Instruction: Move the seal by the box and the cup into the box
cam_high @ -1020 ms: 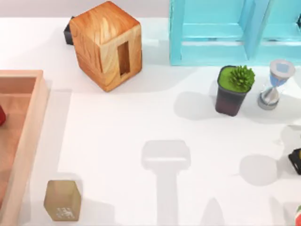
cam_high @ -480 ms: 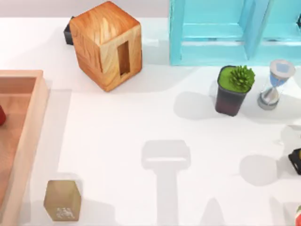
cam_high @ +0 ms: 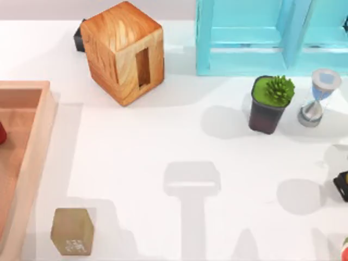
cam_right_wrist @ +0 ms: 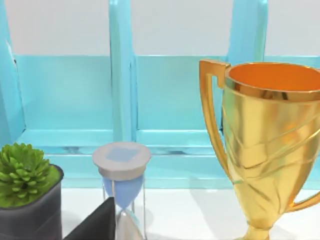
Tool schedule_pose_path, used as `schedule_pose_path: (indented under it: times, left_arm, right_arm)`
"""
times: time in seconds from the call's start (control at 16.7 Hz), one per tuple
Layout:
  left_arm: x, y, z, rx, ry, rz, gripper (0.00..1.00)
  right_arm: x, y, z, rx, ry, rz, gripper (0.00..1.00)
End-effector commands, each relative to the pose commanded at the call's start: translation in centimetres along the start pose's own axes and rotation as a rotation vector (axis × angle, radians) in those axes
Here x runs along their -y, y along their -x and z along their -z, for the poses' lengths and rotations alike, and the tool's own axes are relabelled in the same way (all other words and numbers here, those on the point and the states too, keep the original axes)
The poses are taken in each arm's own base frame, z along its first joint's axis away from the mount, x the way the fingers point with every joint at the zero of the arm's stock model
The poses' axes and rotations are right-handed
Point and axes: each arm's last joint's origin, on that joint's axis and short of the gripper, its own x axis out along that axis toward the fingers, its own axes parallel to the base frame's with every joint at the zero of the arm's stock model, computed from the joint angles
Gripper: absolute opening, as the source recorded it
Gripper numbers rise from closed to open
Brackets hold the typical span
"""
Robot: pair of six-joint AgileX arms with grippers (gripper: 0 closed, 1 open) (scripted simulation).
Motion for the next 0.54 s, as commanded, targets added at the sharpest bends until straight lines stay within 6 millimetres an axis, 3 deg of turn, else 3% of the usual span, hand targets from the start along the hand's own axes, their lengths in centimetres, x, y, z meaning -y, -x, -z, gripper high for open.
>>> schedule_pose_path:
  times: [0.36, 0.54]
  left_arm:
    - [0.0, 4.9, 0.3, -0.006, 0.005, -0.005, 1.00]
    - [0.1, 5.9, 0.4, 0.009, 0.009, -0.006, 1.00]
  right_arm:
    - [0.0, 0.0, 0.0, 0.000, 0.000, 0.000, 1.00]
    - [0.0, 0.0, 0.0, 0.000, 0.000, 0.000, 1.00]
